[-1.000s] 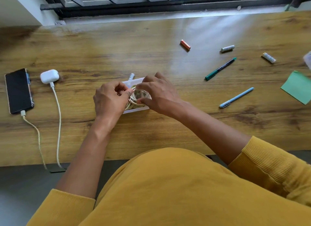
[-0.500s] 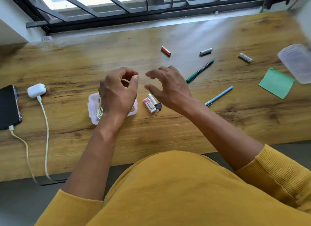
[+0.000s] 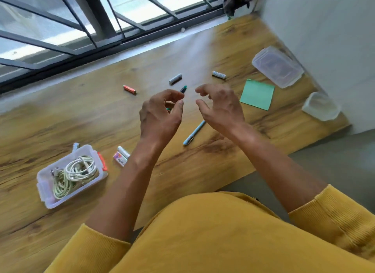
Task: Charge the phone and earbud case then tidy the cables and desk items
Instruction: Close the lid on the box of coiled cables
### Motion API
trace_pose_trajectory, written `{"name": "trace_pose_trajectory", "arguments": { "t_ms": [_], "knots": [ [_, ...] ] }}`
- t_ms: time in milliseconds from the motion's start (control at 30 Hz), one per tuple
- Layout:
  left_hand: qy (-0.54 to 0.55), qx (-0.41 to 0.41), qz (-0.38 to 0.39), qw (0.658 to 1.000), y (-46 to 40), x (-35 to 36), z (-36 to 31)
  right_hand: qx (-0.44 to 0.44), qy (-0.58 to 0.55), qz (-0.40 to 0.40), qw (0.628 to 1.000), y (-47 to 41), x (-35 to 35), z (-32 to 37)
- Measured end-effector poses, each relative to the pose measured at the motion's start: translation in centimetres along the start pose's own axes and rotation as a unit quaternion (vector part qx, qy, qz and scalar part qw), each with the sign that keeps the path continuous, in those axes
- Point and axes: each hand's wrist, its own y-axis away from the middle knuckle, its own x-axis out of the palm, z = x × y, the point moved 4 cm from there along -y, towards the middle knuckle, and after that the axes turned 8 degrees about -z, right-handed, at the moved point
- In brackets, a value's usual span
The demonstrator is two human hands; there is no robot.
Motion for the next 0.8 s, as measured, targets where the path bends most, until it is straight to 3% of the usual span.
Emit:
{"name": "trace_pose_trajectory", "arguments": {
  "t_ms": [333,500,800],
  "knots": [
    [-0.001,0.055,0.115,0.992,-2.8,13.0,-6.0,0.111,0.041,-0.068,0.991,-2.2,-7.0,-12.2],
    [-0.079,0.097,0.181,0.975,-5.0,19.2,-7.5,0.147,0.1,-0.041,0.983,-4.2,-8.3,-18.0],
    [-0.136,0.131,0.22,0.957,-8.6,27.2,-10.7,0.181,0.15,-0.023,0.972,-5.9,-8.5,-23.3]
  ]
}}
